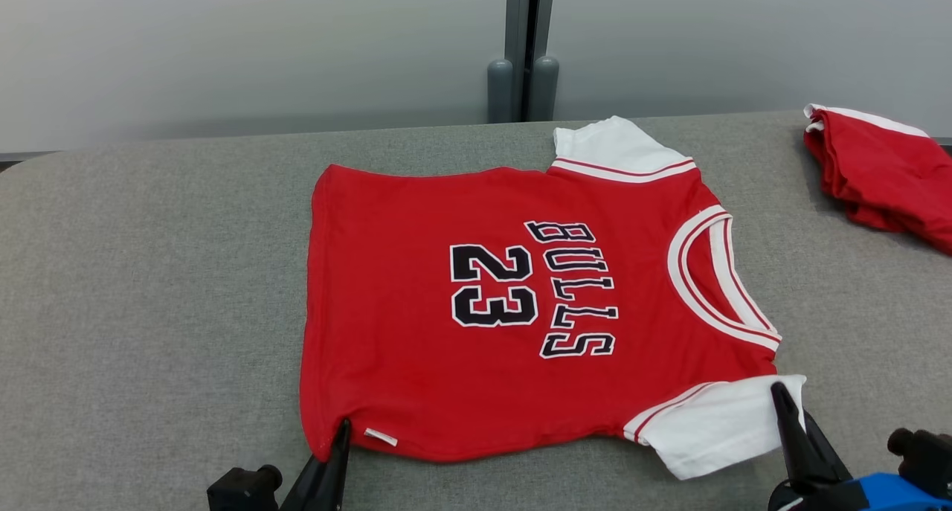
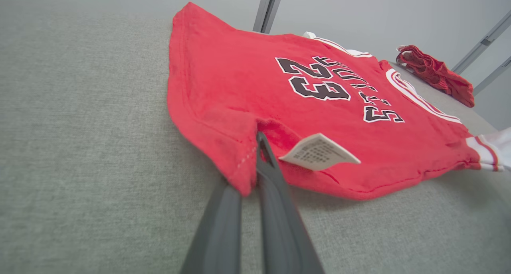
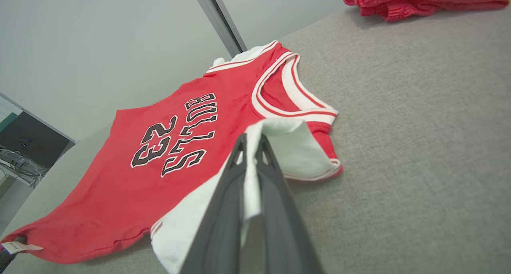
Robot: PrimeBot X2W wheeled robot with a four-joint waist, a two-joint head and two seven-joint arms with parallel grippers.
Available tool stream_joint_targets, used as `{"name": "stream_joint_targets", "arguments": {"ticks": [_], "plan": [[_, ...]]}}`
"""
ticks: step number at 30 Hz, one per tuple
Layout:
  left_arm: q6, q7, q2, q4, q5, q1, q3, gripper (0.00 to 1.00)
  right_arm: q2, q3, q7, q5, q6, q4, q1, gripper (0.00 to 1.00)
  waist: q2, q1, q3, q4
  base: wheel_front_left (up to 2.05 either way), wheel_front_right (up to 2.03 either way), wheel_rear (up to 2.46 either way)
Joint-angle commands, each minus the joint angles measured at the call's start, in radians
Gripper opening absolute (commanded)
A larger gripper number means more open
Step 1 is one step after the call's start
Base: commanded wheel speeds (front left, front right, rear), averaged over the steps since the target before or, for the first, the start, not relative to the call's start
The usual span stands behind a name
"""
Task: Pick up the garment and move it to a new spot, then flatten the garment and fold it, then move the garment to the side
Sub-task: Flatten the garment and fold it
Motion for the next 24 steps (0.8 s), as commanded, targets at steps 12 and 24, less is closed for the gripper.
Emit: {"name": "stream_joint_targets", "arguments": {"ticks": [12,24], "plan": [[-0.017,0.024,0.018,0.014,0.007,-0.103,-0.029,0.00,-0.057,0.046,0.027,-0.011,0.001,0.134,-0.228,0.00,-0.0001,0.0000,0.029,0.010,0.00,0.00,0.00],[-0.032,0.036,0.043,0.052,0.002,-0.191,-0.061,0.00,-0.109,0.088,0.016,-0.020,0.001,0.368,-0.483,0.00,-0.0001,0.0000,0.065,0.020,0.00,0.00,0.00]]}}
